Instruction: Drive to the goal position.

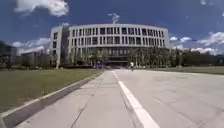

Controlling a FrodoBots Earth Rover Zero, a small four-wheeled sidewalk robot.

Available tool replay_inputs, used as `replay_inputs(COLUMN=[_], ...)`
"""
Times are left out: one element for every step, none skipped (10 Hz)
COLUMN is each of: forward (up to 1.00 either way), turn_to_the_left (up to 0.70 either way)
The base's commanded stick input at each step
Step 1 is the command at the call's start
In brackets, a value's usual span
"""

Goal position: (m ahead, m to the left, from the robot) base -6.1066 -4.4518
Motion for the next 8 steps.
replay_inputs(forward=[0.70, 0.70, 0.70, 0.70, 0.70, 0.70, 0.70, 0.70], turn_to_the_left=[0.03, 0.03, 0.02, 0.02, 0.00, 0.00, 0.00, 0.01])
